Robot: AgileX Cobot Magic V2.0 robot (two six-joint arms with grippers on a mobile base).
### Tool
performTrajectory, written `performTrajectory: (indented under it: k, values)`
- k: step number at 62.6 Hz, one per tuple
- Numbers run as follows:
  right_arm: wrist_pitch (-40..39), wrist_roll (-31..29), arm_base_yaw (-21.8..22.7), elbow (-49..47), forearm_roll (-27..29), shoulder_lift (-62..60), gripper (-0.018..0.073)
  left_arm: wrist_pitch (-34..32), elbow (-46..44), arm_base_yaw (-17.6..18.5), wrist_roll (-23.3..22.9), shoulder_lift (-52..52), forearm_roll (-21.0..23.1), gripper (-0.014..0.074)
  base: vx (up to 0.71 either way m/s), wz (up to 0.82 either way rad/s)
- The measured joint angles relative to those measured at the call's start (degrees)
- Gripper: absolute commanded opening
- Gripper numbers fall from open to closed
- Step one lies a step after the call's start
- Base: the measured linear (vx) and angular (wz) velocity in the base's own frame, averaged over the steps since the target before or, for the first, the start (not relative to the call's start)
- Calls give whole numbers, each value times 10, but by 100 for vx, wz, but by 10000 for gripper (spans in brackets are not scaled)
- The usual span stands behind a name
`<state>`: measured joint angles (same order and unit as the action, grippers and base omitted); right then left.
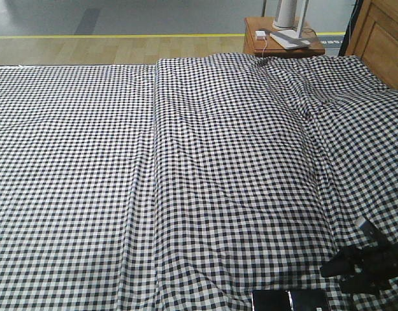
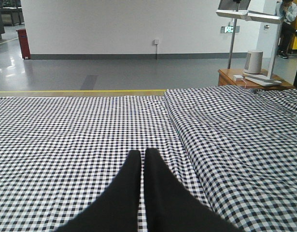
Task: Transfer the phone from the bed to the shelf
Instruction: 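Lower the right gripper over the black phone on the sheet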
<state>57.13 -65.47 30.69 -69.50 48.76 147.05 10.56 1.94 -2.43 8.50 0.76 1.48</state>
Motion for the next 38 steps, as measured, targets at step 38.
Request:
performTrajectory:
  k: [38]
  values:
    - [-13,-57,0,-3,45,83,590,0,0,0,0,0,0,1,0,0]
